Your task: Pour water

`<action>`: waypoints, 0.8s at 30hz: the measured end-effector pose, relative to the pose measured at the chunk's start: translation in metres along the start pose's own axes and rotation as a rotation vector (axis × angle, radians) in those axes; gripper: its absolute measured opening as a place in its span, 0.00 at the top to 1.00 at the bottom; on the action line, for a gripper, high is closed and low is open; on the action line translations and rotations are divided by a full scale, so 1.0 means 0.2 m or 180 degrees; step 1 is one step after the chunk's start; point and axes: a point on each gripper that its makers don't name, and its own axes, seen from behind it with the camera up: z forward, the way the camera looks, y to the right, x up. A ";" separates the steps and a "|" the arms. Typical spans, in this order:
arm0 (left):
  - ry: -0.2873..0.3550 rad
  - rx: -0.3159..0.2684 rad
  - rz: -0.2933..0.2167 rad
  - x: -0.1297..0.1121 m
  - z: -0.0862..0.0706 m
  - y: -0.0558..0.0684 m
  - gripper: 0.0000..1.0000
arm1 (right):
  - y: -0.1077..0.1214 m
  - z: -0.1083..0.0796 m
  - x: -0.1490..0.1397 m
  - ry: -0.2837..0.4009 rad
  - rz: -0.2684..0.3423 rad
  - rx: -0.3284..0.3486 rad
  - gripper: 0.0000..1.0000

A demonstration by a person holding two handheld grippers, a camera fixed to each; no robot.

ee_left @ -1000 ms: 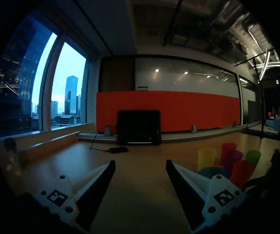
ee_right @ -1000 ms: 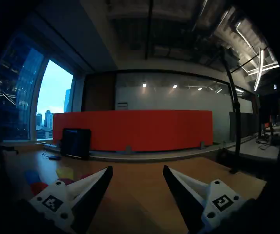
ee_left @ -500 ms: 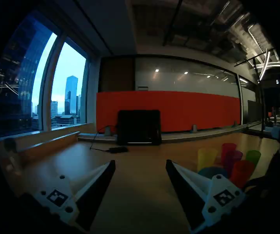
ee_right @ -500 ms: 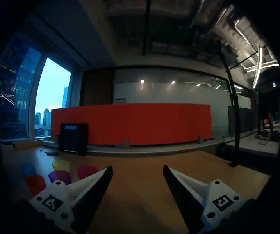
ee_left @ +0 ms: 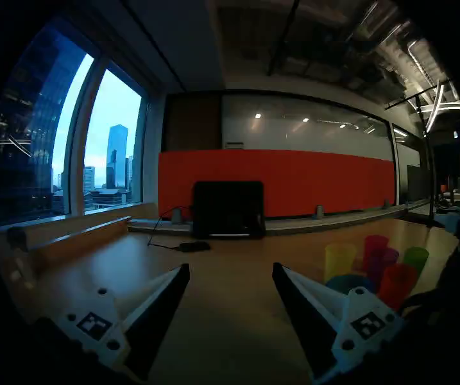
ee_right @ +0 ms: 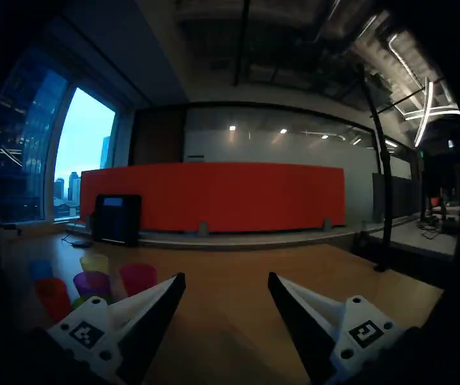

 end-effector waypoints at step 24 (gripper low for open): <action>0.0000 0.0000 0.0000 0.00 0.00 0.00 0.04 | 0.00 0.00 -0.02 -0.0056 0.0007 0.0004 0.00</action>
